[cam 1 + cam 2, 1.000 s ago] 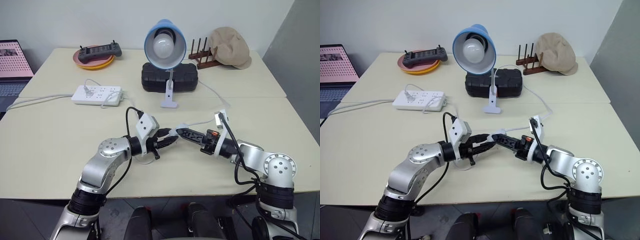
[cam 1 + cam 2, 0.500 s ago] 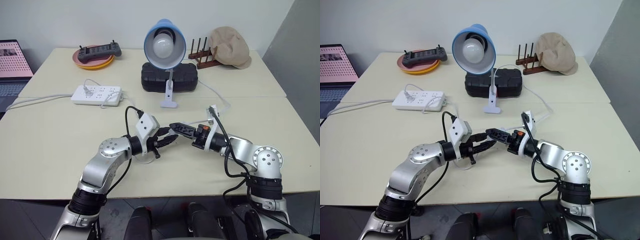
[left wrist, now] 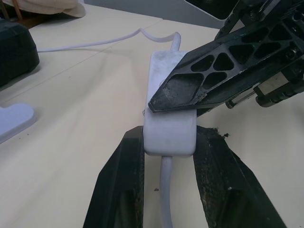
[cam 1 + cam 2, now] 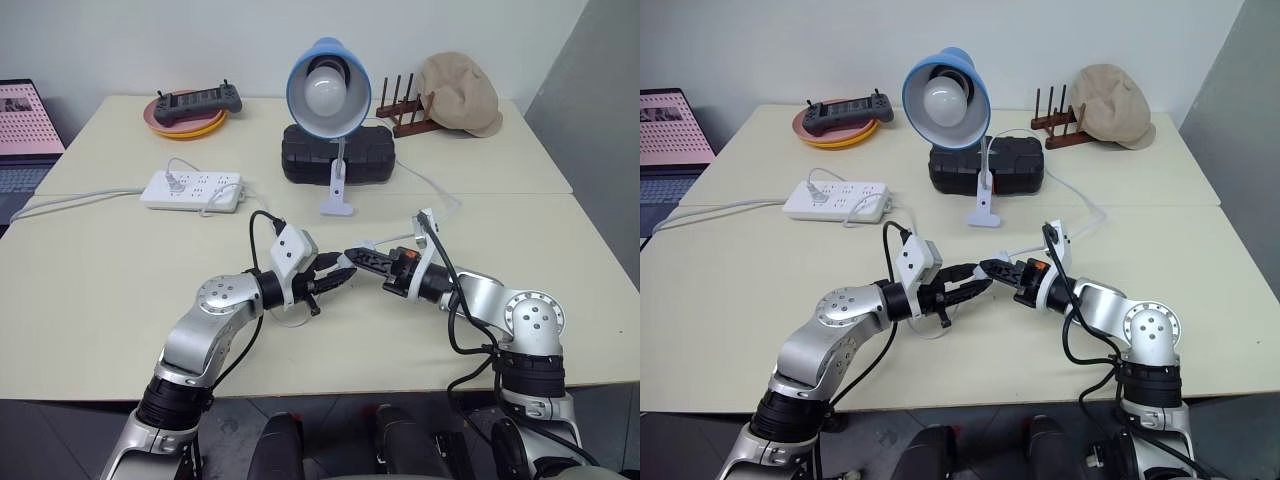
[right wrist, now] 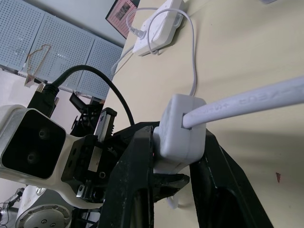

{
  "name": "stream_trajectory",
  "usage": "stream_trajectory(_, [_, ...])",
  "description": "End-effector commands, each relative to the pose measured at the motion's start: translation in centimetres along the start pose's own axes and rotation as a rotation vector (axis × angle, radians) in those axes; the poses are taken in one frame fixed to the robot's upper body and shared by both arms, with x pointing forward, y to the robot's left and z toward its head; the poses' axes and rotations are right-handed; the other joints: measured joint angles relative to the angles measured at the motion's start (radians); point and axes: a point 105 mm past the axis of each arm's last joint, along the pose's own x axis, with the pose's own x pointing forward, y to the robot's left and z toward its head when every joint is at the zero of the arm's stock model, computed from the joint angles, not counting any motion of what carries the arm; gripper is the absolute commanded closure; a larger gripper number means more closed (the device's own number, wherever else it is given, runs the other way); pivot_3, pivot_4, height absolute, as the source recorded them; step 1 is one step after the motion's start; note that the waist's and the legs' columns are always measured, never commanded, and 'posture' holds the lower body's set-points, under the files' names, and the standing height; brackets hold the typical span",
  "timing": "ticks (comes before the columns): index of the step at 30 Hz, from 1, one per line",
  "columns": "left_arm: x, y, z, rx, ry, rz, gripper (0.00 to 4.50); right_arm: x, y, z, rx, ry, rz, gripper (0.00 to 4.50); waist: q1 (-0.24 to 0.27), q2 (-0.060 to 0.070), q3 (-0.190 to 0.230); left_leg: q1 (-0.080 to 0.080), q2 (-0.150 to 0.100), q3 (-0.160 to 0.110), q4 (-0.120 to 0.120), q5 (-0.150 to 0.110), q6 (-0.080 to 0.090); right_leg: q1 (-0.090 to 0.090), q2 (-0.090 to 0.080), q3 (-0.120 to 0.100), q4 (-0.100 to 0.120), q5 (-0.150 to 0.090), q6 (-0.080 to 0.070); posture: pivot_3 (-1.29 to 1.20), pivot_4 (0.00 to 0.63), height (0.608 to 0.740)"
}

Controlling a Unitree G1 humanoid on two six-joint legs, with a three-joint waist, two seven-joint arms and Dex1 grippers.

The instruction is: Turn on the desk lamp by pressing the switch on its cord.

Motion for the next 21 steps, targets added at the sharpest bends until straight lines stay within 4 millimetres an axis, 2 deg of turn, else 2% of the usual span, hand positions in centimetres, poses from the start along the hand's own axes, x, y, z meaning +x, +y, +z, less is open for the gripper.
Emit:
stream_trajectory(1, [-0.14, 0.28, 1.14, 0.028, -0.037, 0.003, 3.39, -0.14, 0.92, 0.66, -0.057, -0.017, 0.021, 3.87, 0.0, 0.0, 0.0, 0.0, 0.0, 0.0, 0.0, 0.0, 0.0, 0.0, 0.0, 0.0, 0.0, 0.0, 0.0, 0.0, 0.15, 0.74])
stream_trajectory(10, [-0.01, 0.39, 1.36, 0.032, -0.038, 0.002, 3.39, 0.09, 0.77, -0.05, -0.162, 0.028, -0.012, 3.87, 0.0, 0.0, 0.0, -0.003, 0.0, 0.0, 0.0, 0.0, 0.0, -0.003, 0.0, 0.0, 0.0, 0.0, 0.0, 0.0, 0.15, 0.74])
stream_trajectory(12, [0.05, 0.37, 1.44, 0.034, -0.04, 0.001, 3.39, 0.07, 0.94, -0.07, -0.159, 0.026, 0.004, 3.16, 0.0, 0.0, 0.0, -0.004, 0.0, 0.0, 0.0, 0.0, 0.0, -0.003, 0.0, 0.0, -0.001, 0.0, 0.0, 0.0, 0.15, 0.74])
stream_trajectory(21, [0.04, 0.37, 1.53, 0.037, -0.042, 0.0, 3.39, -0.09, 0.59, -0.3, -0.204, 0.039, -0.017, 1.27, -0.002, 0.0, 0.0, -0.004, 0.0, 0.0, 0.0, 0.0, 0.0, -0.004, 0.0, 0.0, -0.001, 0.0, 0.0, 0.0, 0.15, 0.74])
